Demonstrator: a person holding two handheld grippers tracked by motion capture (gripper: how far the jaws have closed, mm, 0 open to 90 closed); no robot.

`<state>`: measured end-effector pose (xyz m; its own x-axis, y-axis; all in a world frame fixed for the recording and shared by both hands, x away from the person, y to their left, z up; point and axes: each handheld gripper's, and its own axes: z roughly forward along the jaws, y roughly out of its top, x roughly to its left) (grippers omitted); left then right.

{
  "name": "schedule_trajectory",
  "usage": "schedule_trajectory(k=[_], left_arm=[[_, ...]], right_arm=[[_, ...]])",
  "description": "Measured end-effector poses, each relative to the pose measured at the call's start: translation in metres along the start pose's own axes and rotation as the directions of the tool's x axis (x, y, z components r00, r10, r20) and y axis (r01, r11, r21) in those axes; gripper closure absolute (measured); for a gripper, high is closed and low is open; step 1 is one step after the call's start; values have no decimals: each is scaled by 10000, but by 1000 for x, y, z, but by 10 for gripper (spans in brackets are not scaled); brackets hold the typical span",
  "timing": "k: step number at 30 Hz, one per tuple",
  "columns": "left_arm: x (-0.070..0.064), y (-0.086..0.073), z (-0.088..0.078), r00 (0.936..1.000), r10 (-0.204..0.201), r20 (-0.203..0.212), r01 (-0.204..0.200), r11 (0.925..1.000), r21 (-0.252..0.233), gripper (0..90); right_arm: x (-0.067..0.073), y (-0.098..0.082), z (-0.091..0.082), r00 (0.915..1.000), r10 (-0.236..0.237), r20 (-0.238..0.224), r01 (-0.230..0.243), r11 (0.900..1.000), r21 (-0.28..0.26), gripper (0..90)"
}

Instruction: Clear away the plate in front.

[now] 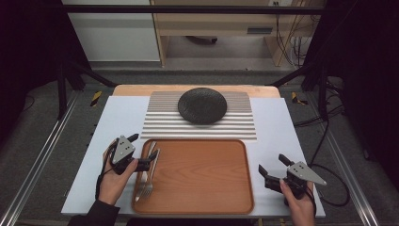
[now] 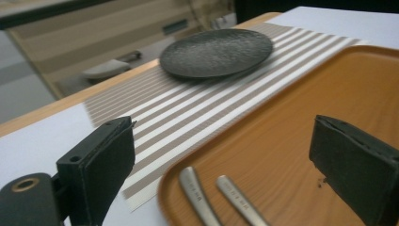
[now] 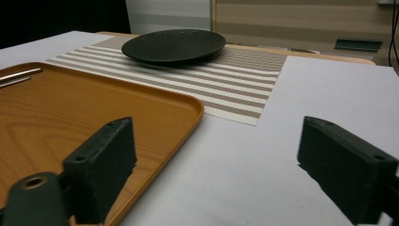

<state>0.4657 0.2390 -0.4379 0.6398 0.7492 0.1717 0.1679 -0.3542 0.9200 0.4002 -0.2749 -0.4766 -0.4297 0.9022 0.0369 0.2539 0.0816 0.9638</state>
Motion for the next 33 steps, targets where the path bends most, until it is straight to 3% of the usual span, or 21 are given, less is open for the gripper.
schedule_trajectory(k=[5,7,11,13,16,21,23,28,33], left_arm=[[6,11,13,9980,391,491,-406,9987,302,65],[8,16,20,9968,269,758,-289,9992,266,64],[13,34,35,9926,865,847,-871,9962,30,75],[16,46,43,9915,858,973,-870,9962,82,78],[17,59,54,9878,1182,1010,-1201,9927,133,81],[16,75,76,9727,1784,1485,-1889,9801,602,76],[16,79,86,9637,2101,1647,-2244,9717,732,73],[14,88,105,9485,2629,1768,-2820,9549,932,80],[9,96,121,9198,3412,1938,-3644,9259,995,81]], right_arm=[[-7,2,2,9999,-127,-19,128,9999,109,101],[-8,0,3,9999,-87,-61,87,9999,107,88],[-7,-1,5,9999,22,-127,-22,10000,-4,69],[-6,-1,5,9998,148,-161,-149,9999,-33,65],[-4,-2,4,10000,14,-84,-13,10000,72,58],[-3,-4,3,9997,260,25,-261,9995,181,65],[-2,-5,4,9992,377,89,-380,9989,258,72],[1,-5,6,9986,521,131,-526,9979,388,76],[4,-3,9,9974,661,281,-675,9962,545,72]])
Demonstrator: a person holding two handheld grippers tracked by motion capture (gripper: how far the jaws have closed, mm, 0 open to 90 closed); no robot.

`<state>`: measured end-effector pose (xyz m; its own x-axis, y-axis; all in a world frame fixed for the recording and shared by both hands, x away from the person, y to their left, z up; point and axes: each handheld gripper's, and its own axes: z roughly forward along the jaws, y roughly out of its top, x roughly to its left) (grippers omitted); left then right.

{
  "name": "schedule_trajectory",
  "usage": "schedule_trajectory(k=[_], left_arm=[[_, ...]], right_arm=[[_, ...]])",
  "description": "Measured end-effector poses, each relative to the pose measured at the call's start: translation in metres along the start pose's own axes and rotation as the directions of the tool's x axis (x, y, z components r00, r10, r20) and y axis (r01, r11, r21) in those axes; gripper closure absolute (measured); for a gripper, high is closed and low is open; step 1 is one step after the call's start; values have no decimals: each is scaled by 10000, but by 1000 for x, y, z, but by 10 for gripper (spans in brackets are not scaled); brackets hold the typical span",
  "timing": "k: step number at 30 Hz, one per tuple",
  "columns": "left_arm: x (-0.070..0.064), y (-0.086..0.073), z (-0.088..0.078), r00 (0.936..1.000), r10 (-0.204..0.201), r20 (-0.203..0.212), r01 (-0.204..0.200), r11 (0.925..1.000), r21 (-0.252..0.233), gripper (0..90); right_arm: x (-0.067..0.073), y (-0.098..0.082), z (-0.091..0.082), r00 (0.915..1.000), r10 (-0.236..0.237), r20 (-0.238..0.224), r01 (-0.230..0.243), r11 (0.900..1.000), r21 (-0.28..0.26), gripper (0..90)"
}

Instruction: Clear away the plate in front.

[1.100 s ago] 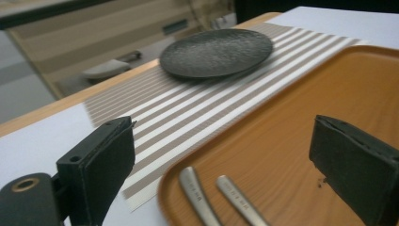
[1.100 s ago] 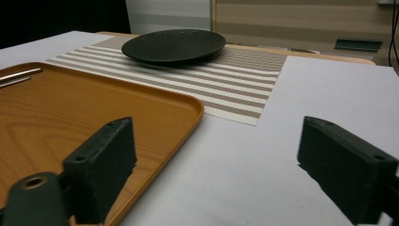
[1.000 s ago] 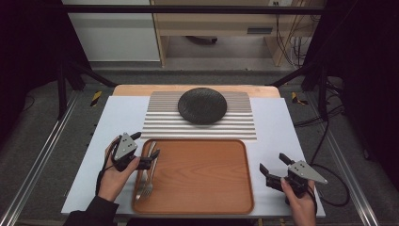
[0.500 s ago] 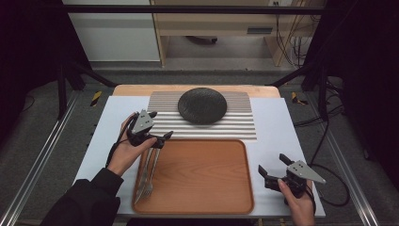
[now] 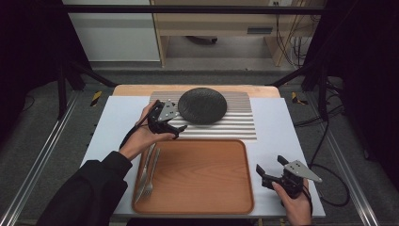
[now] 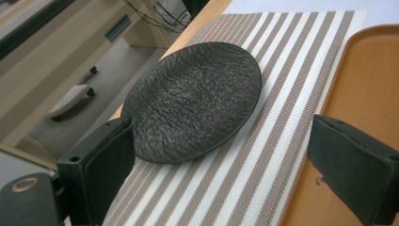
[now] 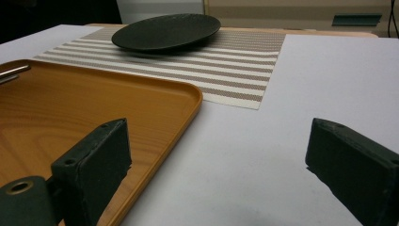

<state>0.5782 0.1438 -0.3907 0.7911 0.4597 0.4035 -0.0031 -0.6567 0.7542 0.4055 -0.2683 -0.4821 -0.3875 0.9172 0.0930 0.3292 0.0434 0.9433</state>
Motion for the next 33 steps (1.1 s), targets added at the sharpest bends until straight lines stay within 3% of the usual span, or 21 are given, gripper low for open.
schedule_trajectory(k=[6,18,28,33], left_arm=[[0,9,13,9980,609,189,-610,9981,67,79],[-4,6,36,9892,1462,124,-1465,9888,274,49],[-7,0,51,9861,1664,-17,-1663,9857,252,49],[-8,-2,55,9853,1707,-47,-1702,9841,503,52]], right_arm=[[0,0,0,10000,45,-30,-45,9999,145,71],[0,0,2,9999,44,-131,-39,9994,330,72],[1,1,-1,9999,-2,-110,6,9996,299,73],[1,1,-1,9999,-49,-120,52,9995,304,71]])
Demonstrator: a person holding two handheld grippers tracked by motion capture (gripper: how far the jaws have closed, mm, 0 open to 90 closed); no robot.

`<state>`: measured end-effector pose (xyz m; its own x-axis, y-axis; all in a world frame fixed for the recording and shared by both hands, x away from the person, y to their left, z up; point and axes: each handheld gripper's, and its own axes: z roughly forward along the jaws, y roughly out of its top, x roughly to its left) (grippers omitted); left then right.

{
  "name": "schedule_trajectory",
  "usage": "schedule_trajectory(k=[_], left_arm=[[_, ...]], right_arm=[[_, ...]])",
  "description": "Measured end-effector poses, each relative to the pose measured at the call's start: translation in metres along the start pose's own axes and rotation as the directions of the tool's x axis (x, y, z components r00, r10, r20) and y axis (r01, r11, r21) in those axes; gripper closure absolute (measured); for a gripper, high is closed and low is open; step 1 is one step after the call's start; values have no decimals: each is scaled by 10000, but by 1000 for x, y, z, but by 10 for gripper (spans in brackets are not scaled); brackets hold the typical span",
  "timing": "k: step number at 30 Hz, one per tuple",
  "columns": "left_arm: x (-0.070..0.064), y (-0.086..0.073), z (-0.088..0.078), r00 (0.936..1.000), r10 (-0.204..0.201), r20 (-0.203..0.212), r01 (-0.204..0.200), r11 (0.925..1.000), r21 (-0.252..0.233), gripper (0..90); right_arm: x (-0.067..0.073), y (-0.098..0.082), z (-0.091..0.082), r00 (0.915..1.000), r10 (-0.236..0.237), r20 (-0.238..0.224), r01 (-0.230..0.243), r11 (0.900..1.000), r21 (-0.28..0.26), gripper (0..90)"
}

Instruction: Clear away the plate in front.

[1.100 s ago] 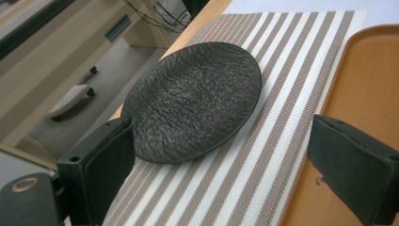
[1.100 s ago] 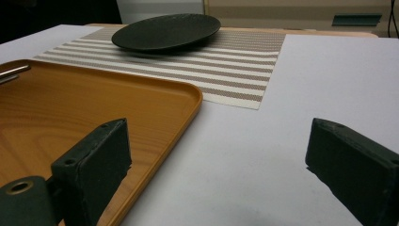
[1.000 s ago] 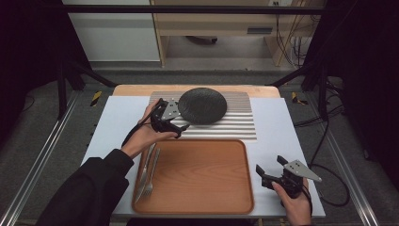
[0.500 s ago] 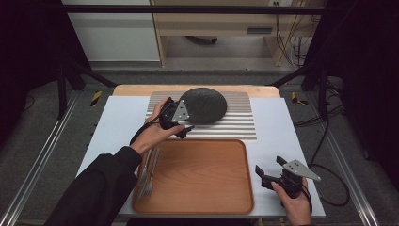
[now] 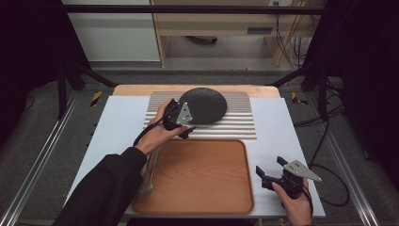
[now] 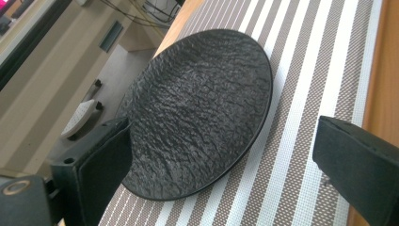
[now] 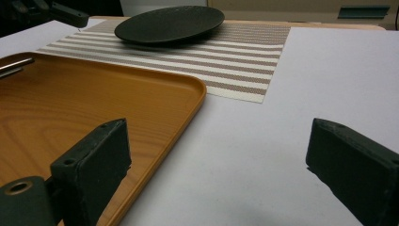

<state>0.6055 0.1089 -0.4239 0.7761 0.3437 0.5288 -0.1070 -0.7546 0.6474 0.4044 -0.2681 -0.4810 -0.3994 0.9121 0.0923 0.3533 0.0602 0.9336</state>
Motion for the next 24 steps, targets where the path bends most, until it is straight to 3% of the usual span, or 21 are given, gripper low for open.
schedule_trajectory(k=[6,11,15,22,24], left_arm=[[1,4,-2,9989,431,155,-435,9988,242,57],[7,12,-2,9987,441,267,-450,9985,323,59],[10,17,2,9980,619,128,-623,9974,355,77],[7,14,9,9960,877,164,-884,9950,468,108],[6,13,10,9946,1016,213,-1025,9935,491,156]], right_arm=[[-1,0,-1,10000,11,58,-11,10000,-5,71],[-2,0,-2,10000,1,97,-1,10000,-27,71],[0,0,-5,9999,20,159,-19,9999,-110,72],[1,-1,-4,9998,23,185,-22,10000,-35,70],[1,-1,-4,9998,35,219,-35,10000,11,70]])
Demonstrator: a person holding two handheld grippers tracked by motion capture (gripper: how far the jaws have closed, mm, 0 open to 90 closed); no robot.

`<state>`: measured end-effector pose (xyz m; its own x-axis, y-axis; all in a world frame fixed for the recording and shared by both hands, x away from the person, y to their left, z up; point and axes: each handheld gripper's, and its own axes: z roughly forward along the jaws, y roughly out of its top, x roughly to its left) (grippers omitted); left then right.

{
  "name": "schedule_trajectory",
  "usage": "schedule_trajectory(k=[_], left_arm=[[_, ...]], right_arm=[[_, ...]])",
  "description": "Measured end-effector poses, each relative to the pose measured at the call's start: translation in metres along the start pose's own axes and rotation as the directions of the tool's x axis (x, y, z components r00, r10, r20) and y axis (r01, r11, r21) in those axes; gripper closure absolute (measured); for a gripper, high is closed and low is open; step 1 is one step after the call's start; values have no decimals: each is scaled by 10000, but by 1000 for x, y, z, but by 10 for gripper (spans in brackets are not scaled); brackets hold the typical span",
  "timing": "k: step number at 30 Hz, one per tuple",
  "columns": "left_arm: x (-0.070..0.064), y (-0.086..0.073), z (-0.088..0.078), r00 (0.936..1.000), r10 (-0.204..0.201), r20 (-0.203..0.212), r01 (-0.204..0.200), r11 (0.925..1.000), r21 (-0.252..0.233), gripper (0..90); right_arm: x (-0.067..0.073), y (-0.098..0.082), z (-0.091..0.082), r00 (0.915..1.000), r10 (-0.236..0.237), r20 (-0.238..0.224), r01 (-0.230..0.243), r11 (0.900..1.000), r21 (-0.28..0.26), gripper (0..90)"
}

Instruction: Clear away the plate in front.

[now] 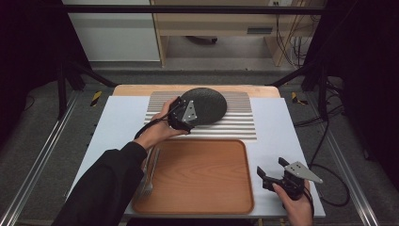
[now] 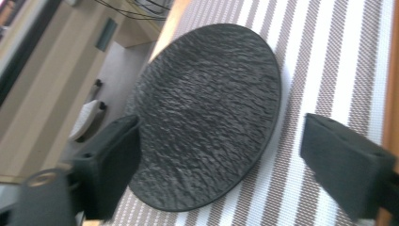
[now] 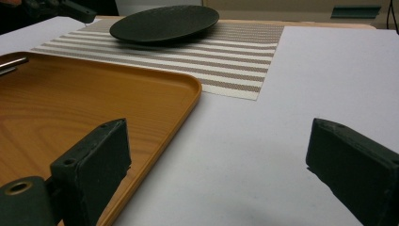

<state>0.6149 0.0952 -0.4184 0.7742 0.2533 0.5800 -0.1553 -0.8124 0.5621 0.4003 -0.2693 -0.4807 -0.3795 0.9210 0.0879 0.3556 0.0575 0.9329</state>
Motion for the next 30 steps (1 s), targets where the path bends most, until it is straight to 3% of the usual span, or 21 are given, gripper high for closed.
schedule_trajectory(k=[4,11,13,23,28,30], left_arm=[[-4,0,2,9987,435,-248,-432,9990,106,154],[-12,3,5,9909,1260,-477,-1247,9918,291,177],[-14,4,6,9859,1576,-559,-1561,9873,302,184],[-26,0,11,9727,2294,-336,-2274,9723,545,250],[-29,-2,17,9611,2745,-293,-2714,9590,810,292],[-30,-3,19,9602,2782,-267,-2748,9572,904,310]], right_arm=[[0,0,-1,10000,-14,-30,14,10000,-31,70],[1,1,-1,10000,-68,-16,68,10000,-30,70],[1,1,-1,10000,-89,-22,89,9999,-48,69],[1,1,-1,10000,-47,-27,46,10000,-52,70],[0,1,-1,10000,-40,-25,40,10000,-51,70],[0,1,-1,10000,-32,-32,31,10000,-53,69]])
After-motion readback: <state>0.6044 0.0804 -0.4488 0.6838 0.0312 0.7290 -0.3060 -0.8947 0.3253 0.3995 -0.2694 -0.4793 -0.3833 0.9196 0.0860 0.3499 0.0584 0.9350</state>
